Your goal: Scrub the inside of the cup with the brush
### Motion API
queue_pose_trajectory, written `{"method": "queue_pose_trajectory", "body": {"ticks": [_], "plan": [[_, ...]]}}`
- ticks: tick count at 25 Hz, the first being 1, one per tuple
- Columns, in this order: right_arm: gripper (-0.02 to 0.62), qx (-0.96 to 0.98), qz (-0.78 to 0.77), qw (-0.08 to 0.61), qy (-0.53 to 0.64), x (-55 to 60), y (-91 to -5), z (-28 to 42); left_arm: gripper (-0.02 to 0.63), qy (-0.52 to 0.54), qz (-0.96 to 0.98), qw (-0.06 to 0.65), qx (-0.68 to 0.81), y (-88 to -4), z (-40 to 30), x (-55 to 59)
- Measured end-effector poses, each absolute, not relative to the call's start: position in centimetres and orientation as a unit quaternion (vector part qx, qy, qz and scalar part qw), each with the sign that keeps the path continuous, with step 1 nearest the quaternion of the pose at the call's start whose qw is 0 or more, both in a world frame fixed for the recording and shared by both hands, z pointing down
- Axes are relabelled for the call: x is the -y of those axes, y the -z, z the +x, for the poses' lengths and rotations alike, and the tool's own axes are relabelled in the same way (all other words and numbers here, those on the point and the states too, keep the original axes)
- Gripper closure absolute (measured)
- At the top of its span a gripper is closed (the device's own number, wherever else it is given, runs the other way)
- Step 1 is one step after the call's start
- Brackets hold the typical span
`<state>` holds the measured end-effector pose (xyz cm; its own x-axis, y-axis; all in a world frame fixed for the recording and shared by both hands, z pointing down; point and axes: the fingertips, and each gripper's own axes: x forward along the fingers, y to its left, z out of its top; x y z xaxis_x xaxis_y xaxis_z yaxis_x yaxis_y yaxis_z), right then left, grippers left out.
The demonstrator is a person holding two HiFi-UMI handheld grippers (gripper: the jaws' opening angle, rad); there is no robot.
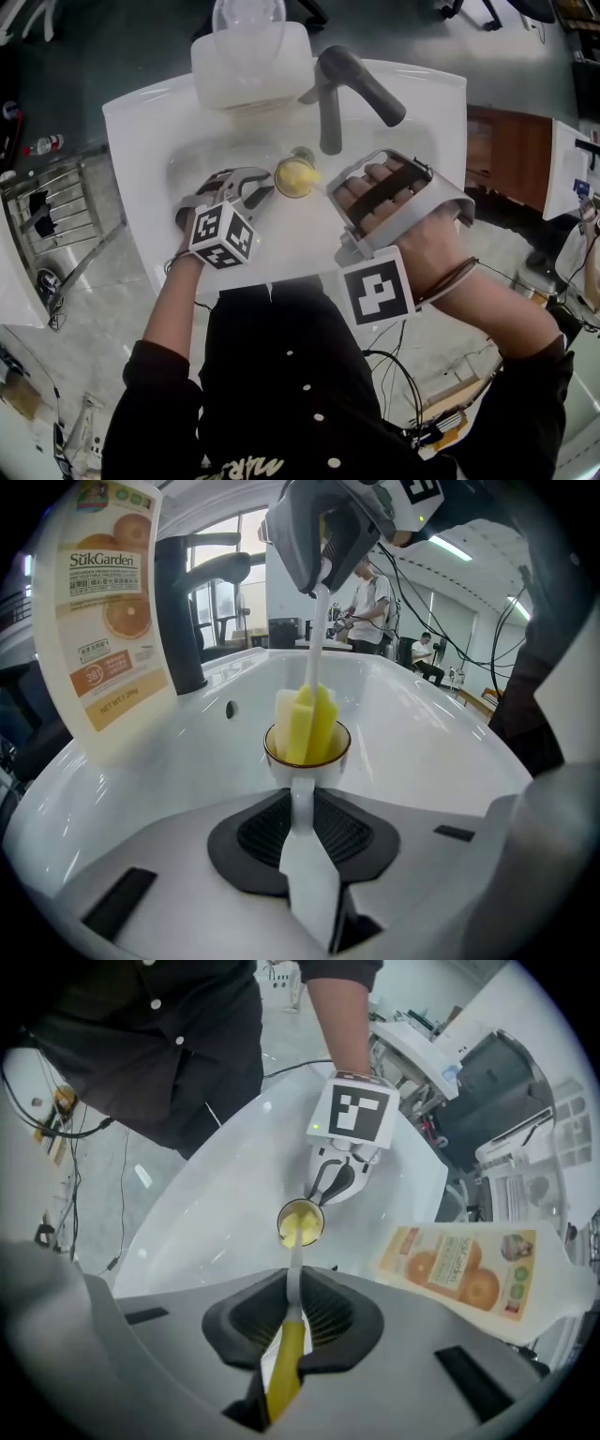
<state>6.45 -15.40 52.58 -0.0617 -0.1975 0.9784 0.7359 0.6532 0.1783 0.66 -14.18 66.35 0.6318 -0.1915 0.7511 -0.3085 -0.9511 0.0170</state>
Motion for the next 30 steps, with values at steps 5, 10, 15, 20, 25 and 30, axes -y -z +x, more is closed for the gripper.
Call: {"method": "queue_pose_trajectory", "body": {"ticks": [5,10,15,20,25,30], "plan": [[0.546,0.626,-0.234,0.642,0.376,14.7,-55.0,5.7,0.515,-0.406,0.901,0.071,0.139,-66.3,0.6,14.2],[0.546,0.636,-0.217,0.65,0.355,14.8,-56.2,5.7,0.515,-0.406,0.901,0.07,0.138,-66.3,0.6,14.2],[0.546,0.686,-0.152,0.671,0.237,15.4,-56.2,6.0,0.515,-0.406,0.901,0.07,0.139,-66.3,0.6,14.3],[0.546,0.715,-0.084,0.688,0.099,15.9,-56.7,7.2,0.515,-0.407,0.9,0.067,0.14,-66.3,0.6,14.2],[0.546,0.729,-0.029,0.683,-0.026,15.7,-56.8,7.3,0.515,-0.408,0.9,0.067,0.138,-66.4,0.6,14.2],[0.546,0.737,0.028,0.662,-0.129,15.5,-57.0,7.8,0.515,-0.408,0.9,0.067,0.14,-66.4,0.6,14.2]]}}
